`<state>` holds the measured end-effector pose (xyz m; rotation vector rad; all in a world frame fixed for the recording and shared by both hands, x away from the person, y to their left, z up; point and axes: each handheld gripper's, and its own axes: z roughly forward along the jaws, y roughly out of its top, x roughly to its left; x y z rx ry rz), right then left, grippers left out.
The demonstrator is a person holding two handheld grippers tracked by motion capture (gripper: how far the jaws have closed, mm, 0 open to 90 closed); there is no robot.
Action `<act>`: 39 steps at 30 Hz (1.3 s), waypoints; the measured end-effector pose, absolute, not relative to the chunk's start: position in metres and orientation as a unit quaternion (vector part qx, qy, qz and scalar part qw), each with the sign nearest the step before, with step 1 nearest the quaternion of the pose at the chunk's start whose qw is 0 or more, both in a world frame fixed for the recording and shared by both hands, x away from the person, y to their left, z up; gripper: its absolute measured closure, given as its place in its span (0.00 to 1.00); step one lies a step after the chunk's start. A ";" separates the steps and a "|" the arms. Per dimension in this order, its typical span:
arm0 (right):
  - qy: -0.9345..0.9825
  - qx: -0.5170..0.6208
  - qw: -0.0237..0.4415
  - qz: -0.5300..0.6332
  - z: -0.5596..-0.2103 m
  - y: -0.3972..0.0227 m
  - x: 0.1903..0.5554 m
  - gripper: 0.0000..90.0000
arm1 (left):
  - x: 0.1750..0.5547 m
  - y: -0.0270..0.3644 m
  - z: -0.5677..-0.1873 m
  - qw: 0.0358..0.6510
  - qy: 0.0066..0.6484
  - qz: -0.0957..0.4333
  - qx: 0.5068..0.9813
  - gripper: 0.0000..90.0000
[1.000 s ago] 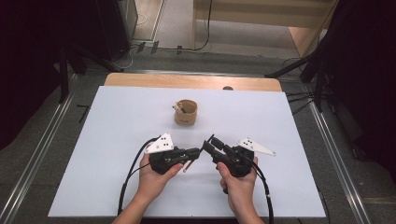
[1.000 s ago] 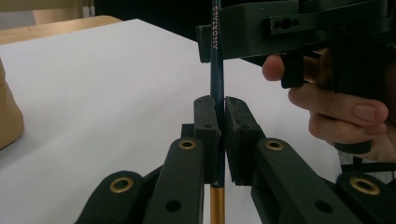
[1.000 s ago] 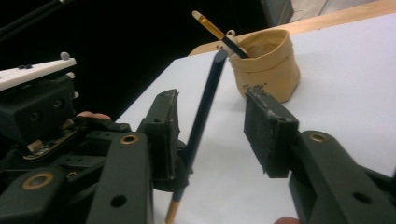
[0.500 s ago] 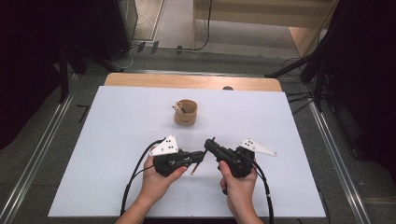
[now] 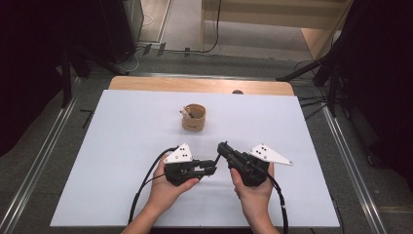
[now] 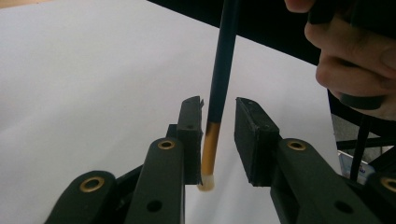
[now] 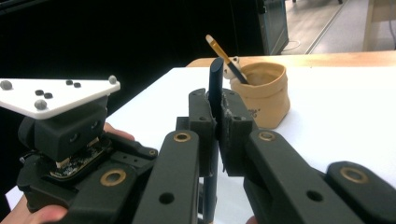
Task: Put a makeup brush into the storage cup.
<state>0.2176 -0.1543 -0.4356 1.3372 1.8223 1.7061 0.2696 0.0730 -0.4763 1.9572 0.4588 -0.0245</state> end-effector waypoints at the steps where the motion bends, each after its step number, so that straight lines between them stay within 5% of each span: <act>1: 0.635 0.467 0.156 0.595 -0.435 -0.155 0.217 0.96 | 0.270 0.073 -0.476 0.535 0.193 -0.009 0.823 0.80; 16: 0.671 0.434 0.193 0.570 -0.427 -0.144 0.213 0.96 | 0.267 0.067 -0.475 0.528 0.188 -0.008 0.828 0.87; 39: 0.672 0.458 0.165 0.558 -0.450 -0.131 0.214 0.90 | 0.265 0.072 -0.466 0.548 0.208 0.023 0.810 0.94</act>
